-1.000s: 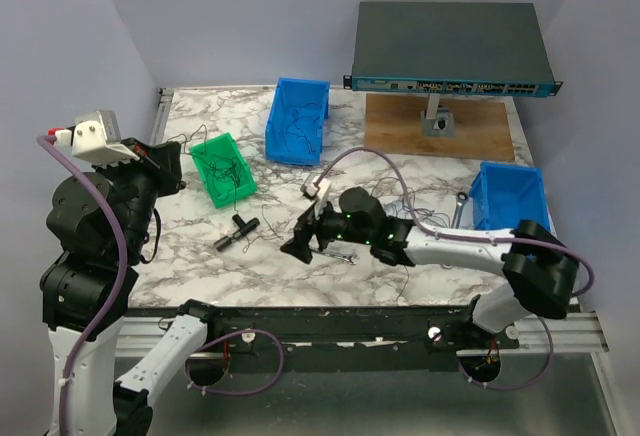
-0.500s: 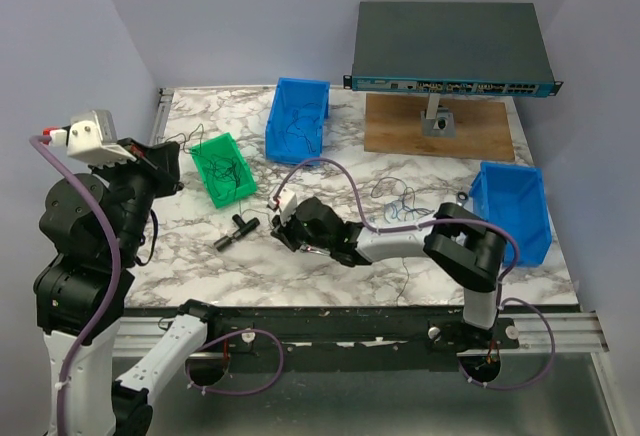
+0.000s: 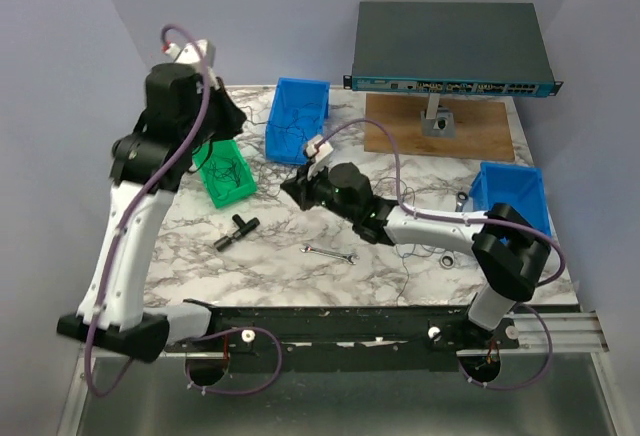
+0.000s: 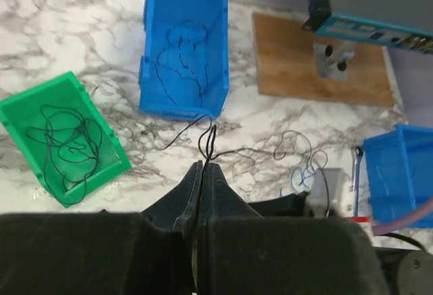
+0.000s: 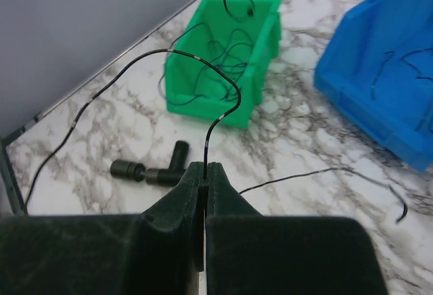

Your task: Untangle the cables

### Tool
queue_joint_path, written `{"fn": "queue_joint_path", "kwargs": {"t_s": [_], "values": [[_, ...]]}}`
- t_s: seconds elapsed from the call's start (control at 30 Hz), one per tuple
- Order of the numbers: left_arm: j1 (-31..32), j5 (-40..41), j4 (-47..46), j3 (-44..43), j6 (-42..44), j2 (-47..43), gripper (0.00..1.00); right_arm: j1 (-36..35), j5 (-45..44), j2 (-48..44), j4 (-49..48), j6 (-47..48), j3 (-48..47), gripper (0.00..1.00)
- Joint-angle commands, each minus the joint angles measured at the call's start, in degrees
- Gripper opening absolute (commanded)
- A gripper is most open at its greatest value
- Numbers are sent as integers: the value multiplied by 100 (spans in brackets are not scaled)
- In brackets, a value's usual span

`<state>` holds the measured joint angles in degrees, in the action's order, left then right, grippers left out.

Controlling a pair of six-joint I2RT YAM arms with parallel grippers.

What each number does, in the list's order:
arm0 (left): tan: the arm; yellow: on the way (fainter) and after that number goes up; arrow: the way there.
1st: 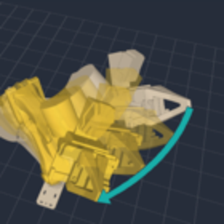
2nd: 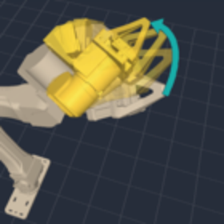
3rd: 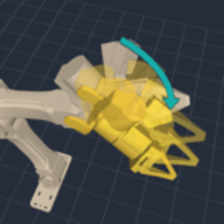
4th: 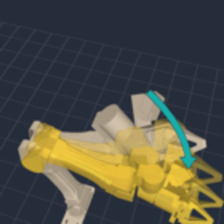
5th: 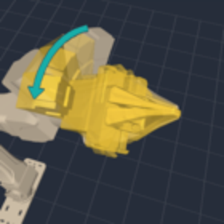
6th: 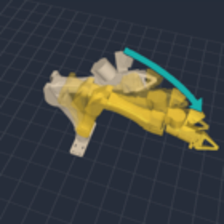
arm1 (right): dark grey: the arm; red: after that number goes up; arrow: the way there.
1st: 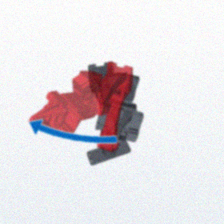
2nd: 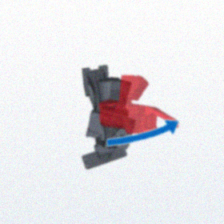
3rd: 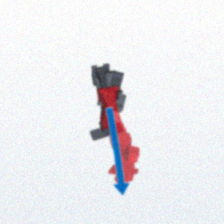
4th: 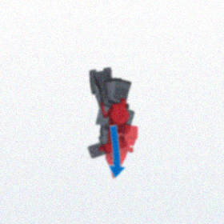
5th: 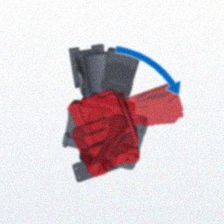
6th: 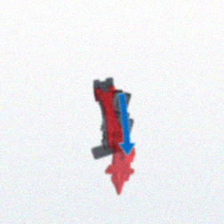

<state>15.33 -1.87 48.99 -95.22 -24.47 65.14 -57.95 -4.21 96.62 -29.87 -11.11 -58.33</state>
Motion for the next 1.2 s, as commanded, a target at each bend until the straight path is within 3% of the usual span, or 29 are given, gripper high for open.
{"fn": "queue_joint_path", "kwargs": {"t_s": [0.0, 0.23, 0.4, 0.67, 0.77, 0.93, 1.17], "values": [[-22, -726, 339, -806, 59, 1356, 0, 622, 319, 203, 564, -796, -616, 1], [-22, -1788, 333, -2500, -270, 3410, 0, 1001, -546, 884, 1389, -1112, -1612, 1], [-54, -1488, 685, -3743, -387, 4557, 0, 1295, -387, 1277, 1466, -1301, -1962, 1], [-566, -1250, -19, -3238, -698, 4974, 0, 1530, 628, 2180, 1305, -923, -3043, 1], [-650, -1426, -232, -3188, -733, 5272, 0, 1546, 651, 2500, 1519, -809, -3633, 1], [-672, -1538, 93, -3938, -760, 6046, 0, 1645, 795, 2942, 1835, -766, -4475, 1], [-672, -1554, -75, -3675, -694, 6311, 0, 1847, 779, 3747, 2156, -868, -5435, 1]]}}
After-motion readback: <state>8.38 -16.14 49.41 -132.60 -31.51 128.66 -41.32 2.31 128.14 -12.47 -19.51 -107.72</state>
